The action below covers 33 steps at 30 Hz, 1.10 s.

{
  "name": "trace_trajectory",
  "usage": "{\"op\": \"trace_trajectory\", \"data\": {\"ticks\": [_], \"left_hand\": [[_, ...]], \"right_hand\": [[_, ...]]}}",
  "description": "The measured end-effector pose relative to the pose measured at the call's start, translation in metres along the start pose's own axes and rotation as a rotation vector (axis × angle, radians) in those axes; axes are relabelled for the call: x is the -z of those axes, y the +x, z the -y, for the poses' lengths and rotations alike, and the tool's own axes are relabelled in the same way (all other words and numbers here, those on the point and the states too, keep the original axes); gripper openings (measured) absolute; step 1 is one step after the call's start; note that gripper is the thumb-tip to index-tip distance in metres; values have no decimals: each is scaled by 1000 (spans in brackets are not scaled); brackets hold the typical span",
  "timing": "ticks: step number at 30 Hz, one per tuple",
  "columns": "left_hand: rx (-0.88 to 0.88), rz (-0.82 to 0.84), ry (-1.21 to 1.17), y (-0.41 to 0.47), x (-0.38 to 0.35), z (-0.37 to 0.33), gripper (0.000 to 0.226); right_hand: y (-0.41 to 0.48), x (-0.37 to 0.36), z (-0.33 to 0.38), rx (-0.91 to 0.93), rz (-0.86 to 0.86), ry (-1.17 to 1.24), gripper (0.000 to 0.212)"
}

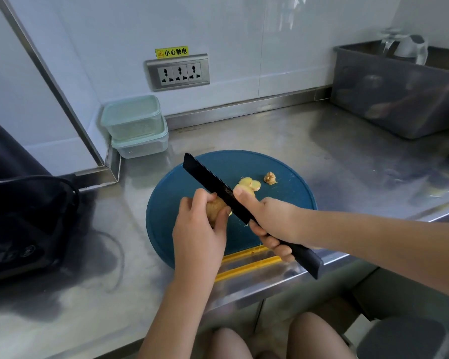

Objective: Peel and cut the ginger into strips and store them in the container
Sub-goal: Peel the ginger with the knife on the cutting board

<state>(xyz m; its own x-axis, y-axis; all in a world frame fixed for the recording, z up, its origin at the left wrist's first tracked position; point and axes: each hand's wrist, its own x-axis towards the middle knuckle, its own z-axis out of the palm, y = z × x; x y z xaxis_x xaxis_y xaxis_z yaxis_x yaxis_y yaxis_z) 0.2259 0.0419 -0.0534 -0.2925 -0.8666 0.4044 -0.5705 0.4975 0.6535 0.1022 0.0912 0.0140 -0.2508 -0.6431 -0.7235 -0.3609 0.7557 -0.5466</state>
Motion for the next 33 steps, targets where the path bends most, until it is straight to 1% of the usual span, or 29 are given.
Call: {"op": "trace_trajectory", "data": {"ticks": [8, 12, 14, 18, 21, 28, 33], "left_hand": [[9, 5, 15, 0, 0, -3, 24], [14, -26, -13, -3, -3, -4, 25], [12, -31, 1, -3, -5, -2, 25], [5, -32, 5, -2, -5, -1, 26], [26, -30, -46, -5, -2, -4, 25], [52, -9, -51, -5, 1, -5, 27], [25, -8, -13, -5, -1, -5, 27]], "right_hand": [[0, 13, 11, 28, 34, -16, 71], [3, 17, 32, 65, 55, -99, 67], [4, 19, 37, 59, 67, -100, 67], [5, 17, 29, 42, 81, -30, 68], [1, 14, 21, 37, 64, 1, 68], [-17, 24, -14, -9, 122, 29, 70], [-10, 19, 3, -5, 69, -28, 69]]}}
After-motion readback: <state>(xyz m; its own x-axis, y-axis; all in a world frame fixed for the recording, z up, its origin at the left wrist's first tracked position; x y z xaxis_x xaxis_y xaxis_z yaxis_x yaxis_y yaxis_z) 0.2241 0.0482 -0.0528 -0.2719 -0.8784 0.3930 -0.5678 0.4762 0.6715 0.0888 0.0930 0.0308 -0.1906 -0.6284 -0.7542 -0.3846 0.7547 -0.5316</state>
